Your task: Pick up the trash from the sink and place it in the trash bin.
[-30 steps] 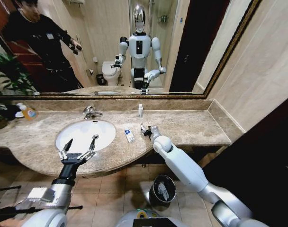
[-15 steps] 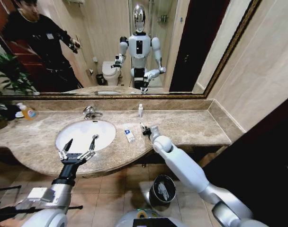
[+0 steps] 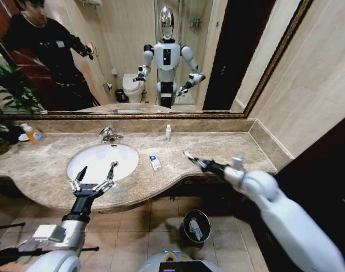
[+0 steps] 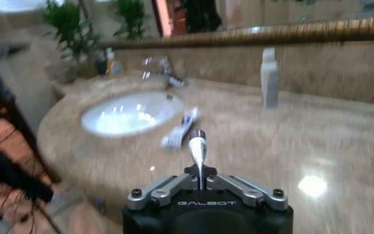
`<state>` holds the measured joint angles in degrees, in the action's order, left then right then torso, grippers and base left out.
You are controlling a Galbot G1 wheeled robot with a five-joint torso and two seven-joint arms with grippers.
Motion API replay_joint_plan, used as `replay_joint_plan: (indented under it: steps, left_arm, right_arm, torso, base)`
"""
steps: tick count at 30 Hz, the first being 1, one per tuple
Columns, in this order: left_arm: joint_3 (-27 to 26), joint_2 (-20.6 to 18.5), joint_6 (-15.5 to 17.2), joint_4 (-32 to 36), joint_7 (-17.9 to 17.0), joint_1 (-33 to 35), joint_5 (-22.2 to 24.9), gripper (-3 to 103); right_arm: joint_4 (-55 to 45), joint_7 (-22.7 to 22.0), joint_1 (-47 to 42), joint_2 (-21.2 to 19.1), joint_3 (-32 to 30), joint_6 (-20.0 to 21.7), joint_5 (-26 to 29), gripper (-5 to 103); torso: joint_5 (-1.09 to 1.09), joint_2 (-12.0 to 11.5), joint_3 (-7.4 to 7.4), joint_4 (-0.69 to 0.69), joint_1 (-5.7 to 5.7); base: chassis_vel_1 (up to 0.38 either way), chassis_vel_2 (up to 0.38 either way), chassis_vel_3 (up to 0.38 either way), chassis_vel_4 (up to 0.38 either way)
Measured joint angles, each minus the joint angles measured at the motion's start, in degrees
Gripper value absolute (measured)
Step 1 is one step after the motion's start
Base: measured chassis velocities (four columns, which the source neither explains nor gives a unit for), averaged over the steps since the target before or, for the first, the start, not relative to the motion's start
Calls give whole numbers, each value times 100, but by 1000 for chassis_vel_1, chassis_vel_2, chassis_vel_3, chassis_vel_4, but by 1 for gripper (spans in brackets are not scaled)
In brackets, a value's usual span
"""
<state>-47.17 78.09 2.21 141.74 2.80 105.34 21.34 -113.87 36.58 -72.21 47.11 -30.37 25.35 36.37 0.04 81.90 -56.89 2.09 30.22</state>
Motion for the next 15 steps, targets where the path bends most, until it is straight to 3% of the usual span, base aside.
replay_joint_plan:
  steps: [1,3,4,6,7,10,11,13,15]
  left_arm:
    - [-1,0,0,0,0,0,0,100]
    - [0,0,0,0,0,0,0,100]
    - [-1,0,0,0,-1,1,0,100]
    - [-1,0,0,0,0,0,0,100]
    - [-1,0,0,0,0,0,0,100]
    - [-1,0,0,0,-2,0,-1,100]
    - [-1,0,0,0,-2,0,-1,100]
    - [0,0,0,0,-1,0,0,100]
    - [0,0,0,0,0,0,0,100]
  right_arm:
    - [235,162,-167,33,-22,-260,-171,2]
    - [365,244,-240,55,-21,-382,-245,2]
    - [955,650,-420,178,42,-827,-558,2]
    - [1748,986,-430,452,208,-1184,-1125,2]
    - [1748,986,-430,452,208,-1184,-1125,2]
    - [3446,913,34,1209,431,-1887,-2038,2]
    - [3446,913,34,1209,431,-1887,-2038,2]
    - [4500,557,333,1599,474,-2273,-2509,2]
    - [4895,419,435,1749,479,-2421,-2693,2]
  torso:
    - [-1,0,0,2,0]
    - [-1,0,0,1,0]
    - [-2,0,0,2,0]
    - [-4,0,0,3,1]
    - [-4,0,0,3,1]
    - [1,-1,-1,3,1]
    - [1,-1,-1,3,1]
    - [-2,-2,-1,3,1]
    - [-1,-2,-1,4,2]
  base:
    - [0,0,0,0]
    - [0,0,0,0]
    - [0,0,0,0]
    - [0,0,0,0]
    - [0,0,0,0]
    - [0,0,0,0]
    - [0,0,0,0]
    - [0,0,0,0]
    - [0,0,0,0]
